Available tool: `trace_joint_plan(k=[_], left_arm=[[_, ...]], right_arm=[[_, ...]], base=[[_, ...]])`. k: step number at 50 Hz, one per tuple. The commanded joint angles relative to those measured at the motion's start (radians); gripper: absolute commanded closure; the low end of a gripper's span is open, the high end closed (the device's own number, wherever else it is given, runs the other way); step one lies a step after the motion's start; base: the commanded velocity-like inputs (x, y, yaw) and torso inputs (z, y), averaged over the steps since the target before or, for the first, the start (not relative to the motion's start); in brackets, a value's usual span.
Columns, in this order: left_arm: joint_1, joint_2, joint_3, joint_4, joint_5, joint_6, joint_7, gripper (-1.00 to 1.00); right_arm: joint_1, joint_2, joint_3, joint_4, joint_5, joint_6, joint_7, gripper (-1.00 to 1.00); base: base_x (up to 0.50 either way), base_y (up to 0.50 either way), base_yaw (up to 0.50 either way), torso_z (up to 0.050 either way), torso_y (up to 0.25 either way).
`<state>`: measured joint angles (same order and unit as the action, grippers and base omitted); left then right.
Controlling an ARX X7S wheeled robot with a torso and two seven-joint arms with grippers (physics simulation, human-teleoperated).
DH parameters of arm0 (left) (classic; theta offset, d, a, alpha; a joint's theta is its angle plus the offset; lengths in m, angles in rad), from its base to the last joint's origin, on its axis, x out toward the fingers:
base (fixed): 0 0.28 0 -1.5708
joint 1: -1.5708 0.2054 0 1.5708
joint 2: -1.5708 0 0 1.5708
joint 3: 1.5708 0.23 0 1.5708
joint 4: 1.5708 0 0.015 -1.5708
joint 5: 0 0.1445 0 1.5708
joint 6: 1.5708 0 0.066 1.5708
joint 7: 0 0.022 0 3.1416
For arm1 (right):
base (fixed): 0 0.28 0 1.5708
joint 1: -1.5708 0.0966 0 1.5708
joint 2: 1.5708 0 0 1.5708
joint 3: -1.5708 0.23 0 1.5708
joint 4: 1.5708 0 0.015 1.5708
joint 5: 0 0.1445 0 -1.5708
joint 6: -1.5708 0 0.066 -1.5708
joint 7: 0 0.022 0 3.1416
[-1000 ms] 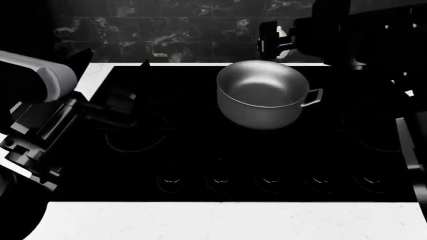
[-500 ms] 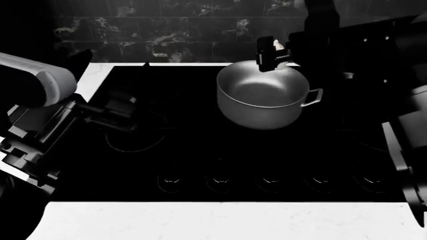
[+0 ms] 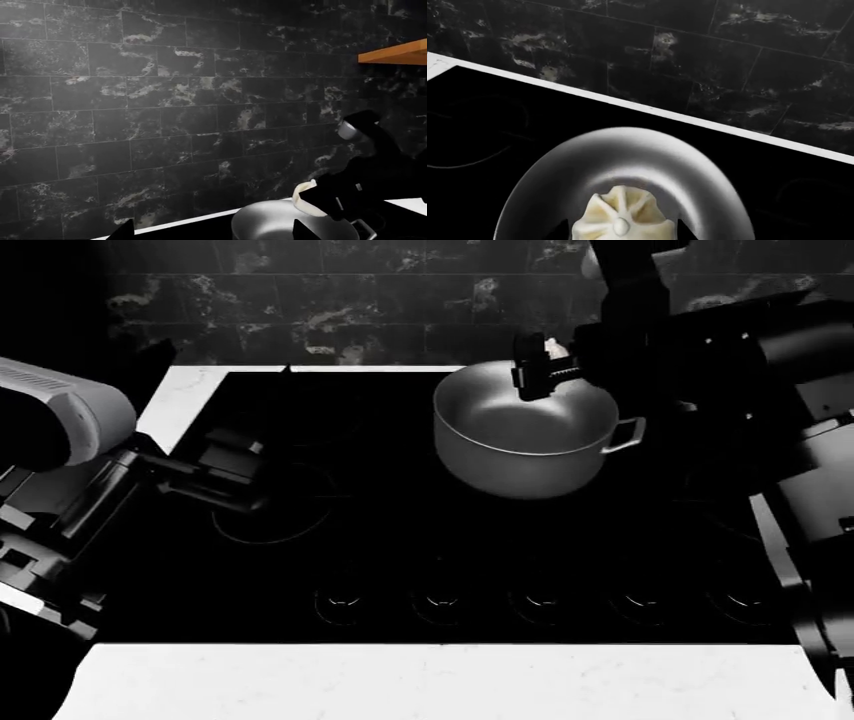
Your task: Frozen meat rests on a plate on the counter. Retrieve the meat and place it in a pot on a burner. Then turn the burner on.
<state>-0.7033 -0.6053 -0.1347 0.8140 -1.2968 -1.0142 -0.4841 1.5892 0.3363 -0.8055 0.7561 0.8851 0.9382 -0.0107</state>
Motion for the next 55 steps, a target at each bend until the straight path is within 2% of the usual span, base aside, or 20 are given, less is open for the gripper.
trace_joint_plan(k=[1,24,25,37,49,55], left_arm=[[0.011,-0.006,-0.003,0.004,-0.004,0.008,0.001,-1.0],[0.022,-0.021,-0.008,0.016,-0.023,0.016,-0.015,-1.0],[0.023,-0.021,-0.007,0.015,-0.023,0.016,-0.015,-1.0],[0.019,-0.033,-0.014,0.028,-0.05,0.021,-0.029,-1.0],[0.011,-0.055,-0.037,0.053,-0.113,0.03,-0.058,-1.0],[0.022,-0.05,-0.036,0.048,-0.094,0.037,-0.043,-1.0]], right_arm=[[-0.011,-0.012,-0.022,0.026,-0.032,-0.021,-0.029,1.0],[-0.025,-0.009,-0.036,0.007,-0.038,-0.024,-0.038,1.0],[-0.025,-0.007,-0.035,0.001,-0.035,-0.019,-0.037,-1.0],[-0.026,0.029,-0.007,-0.102,0.0,0.031,0.022,-1.0],[-0.036,0.113,0.107,-0.384,0.142,0.181,0.2,-1.0],[-0.086,0.166,0.214,-0.565,0.273,0.272,0.363,-1.0]], base=[[0.0,0.0,0.0,0.0,0.0],[0.0,0.0,0.0,0.0,0.0],[0.0,0.0,0.0,0.0,0.0],[0.0,0.0,0.0,0.0,0.0],[0.0,0.0,0.0,0.0,0.0],[0.0,0.0,0.0,0.0,0.0]])
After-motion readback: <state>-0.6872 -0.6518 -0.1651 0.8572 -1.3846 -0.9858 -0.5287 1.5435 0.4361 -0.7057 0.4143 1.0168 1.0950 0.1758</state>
